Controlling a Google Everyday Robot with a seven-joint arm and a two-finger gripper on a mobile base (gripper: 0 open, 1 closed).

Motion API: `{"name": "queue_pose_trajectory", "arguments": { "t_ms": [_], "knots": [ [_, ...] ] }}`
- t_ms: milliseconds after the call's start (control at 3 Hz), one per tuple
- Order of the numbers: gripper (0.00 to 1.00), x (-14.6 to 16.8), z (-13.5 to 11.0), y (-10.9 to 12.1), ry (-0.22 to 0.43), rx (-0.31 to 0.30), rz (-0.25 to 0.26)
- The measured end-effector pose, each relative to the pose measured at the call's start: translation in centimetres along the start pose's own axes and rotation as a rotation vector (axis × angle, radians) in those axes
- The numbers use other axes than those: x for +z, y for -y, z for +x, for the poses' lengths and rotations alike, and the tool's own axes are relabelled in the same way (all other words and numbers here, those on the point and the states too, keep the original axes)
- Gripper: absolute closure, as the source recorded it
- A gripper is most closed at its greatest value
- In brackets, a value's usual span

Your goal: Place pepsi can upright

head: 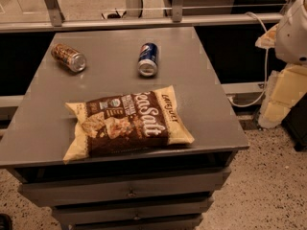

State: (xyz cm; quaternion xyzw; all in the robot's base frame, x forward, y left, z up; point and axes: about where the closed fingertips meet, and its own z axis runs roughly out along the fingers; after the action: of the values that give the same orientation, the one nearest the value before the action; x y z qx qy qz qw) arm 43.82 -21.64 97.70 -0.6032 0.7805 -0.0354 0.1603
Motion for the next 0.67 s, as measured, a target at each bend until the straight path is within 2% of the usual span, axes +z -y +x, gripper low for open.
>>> {"name": "queue_pose_trajectory", "arguments": {
  "t_ms": [333, 667],
  "knots": [
    [0.0, 0.2, -0.2, 0.3, 0.002, 0.006, 0.0],
    [0.0, 2.6, -2.5, 3.3, 0.022, 0.059, 0.001]
  ]
}}
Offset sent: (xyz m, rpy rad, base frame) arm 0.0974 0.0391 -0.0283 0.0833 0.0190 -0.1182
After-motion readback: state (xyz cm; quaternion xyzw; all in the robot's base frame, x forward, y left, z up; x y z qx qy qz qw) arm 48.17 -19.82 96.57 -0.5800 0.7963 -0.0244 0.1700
